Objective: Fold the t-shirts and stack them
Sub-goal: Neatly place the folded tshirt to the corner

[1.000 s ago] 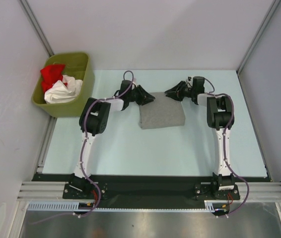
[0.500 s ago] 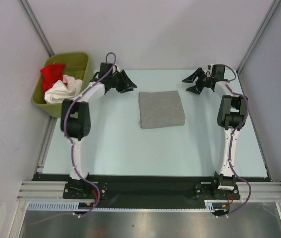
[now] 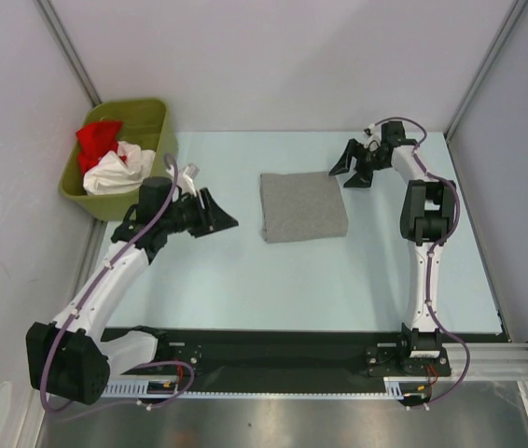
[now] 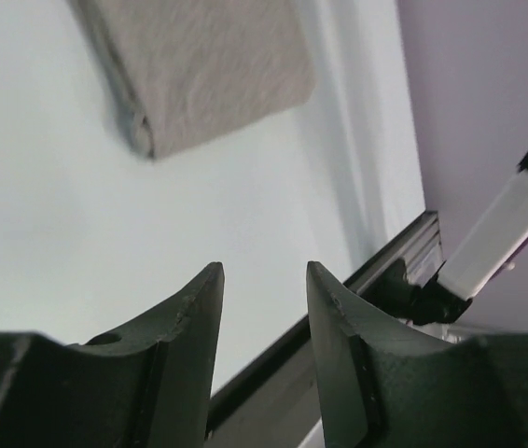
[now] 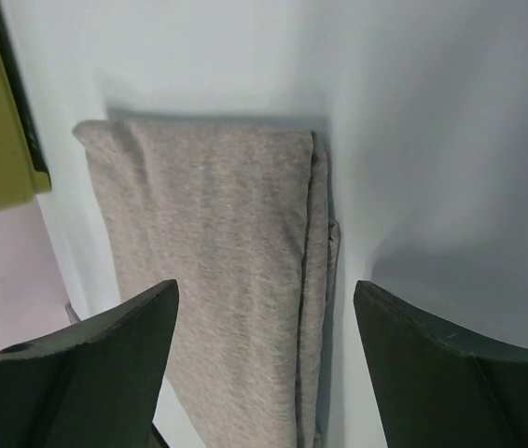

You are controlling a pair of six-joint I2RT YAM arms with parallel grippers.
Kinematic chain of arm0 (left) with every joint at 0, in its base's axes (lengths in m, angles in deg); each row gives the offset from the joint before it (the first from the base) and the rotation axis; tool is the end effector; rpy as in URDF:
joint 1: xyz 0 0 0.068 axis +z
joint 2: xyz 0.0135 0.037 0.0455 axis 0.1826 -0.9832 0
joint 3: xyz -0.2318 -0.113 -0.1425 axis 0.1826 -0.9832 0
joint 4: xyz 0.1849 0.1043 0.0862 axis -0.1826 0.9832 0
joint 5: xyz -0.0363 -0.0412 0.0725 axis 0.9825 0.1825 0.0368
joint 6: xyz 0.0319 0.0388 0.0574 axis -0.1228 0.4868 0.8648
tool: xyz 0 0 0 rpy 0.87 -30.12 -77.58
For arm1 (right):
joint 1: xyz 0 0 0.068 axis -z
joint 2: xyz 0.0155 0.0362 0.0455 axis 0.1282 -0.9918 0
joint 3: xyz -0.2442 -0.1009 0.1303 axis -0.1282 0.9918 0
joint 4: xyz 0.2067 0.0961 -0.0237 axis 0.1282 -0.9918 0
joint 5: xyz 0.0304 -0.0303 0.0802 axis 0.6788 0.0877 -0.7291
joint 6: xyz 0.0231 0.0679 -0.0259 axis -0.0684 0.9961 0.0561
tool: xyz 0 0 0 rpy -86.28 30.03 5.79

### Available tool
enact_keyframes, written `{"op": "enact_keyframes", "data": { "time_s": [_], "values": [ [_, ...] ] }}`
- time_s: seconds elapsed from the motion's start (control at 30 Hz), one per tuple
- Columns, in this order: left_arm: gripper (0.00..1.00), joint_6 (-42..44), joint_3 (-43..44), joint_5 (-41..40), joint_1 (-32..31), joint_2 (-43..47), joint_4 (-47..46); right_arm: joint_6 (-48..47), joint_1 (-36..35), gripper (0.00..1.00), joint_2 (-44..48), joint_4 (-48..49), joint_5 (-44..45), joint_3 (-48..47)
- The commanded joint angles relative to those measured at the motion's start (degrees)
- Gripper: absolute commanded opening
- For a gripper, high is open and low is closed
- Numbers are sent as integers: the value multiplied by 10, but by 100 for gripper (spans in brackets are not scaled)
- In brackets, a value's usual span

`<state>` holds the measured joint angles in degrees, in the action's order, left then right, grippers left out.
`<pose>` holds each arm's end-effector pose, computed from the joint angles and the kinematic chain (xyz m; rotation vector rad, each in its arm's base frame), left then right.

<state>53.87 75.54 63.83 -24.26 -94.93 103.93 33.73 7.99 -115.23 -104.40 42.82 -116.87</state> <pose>0.2117 -0.0887 0.3218 -0.0056 2.2132 -1.0983 0.5266 0.0379 0.1663 0.1209 2.5354 1.0681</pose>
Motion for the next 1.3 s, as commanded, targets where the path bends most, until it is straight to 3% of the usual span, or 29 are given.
{"op": "enact_keyframes", "data": {
  "time_s": [0.0,0.17,0.33,0.5,0.63,0.67,0.7,0.77,0.97,1.27],
  "values": [
    [47,5,-42,7,6,30,22,-49,-2,82,-16,-35,-3,-17],
    [47,4,-31,10,13,35,31,-78,-24,79,-23,-58,-13,-2],
    [47,-5,-38,16,14,37,18,-73,-33,73,2,-25,-38,74],
    [47,-27,-54,31,15,23,-14,-44,-37,65,6,4,-52,93],
    [47,-33,-60,39,15,12,-31,7,-26,41,10,54,-62,109],
    [47,-35,-63,42,15,12,-38,18,-26,26,10,65,-58,109],
    [47,-36,-65,43,16,12,-42,18,-24,19,9,70,-53,109],
    [47,-38,-74,53,16,12,-50,33,-19,10,14,75,-37,109],
    [47,-61,-116,75,18,9,-110,13,11,1,50,75,89,115],
    [47,-75,-151,99,18,-16,-210,-165,66,0,49,-32,281,81]
  ]
}}
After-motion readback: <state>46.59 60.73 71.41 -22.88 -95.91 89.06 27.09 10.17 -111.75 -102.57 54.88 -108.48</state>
